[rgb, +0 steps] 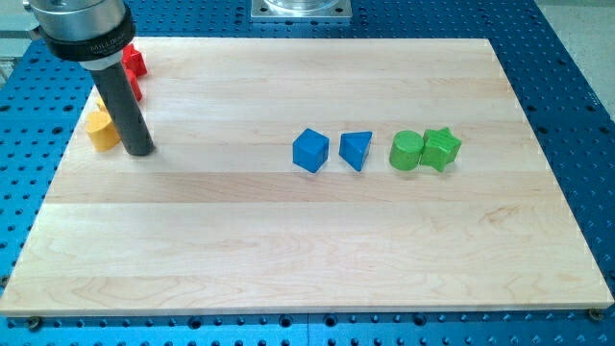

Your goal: Move the cube bottom of the heart

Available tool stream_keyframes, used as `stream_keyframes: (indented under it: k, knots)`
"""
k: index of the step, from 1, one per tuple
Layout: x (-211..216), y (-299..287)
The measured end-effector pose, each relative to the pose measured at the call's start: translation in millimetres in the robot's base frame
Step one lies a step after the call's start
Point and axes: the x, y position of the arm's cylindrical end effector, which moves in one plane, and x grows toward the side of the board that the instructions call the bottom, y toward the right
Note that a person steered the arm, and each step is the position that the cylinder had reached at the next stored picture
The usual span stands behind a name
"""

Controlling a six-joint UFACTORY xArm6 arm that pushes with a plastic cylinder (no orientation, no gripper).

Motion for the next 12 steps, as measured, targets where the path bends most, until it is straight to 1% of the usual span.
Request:
stream_keyframes:
  k: [1, 2, 4, 5, 7, 8, 9, 10, 11, 12]
  knots:
    - [11.6, 9.2]
    - [51.8, 42.4]
    - [58.0, 46.8]
    - [83.1, 46.8]
    - [-6.0, 53.5]
    - [-31.8, 94.4]
    - [-37.6, 150.6]
    - [-29.0, 226.3]
    - [-7.2, 250.9]
    - [43.8, 234.6]
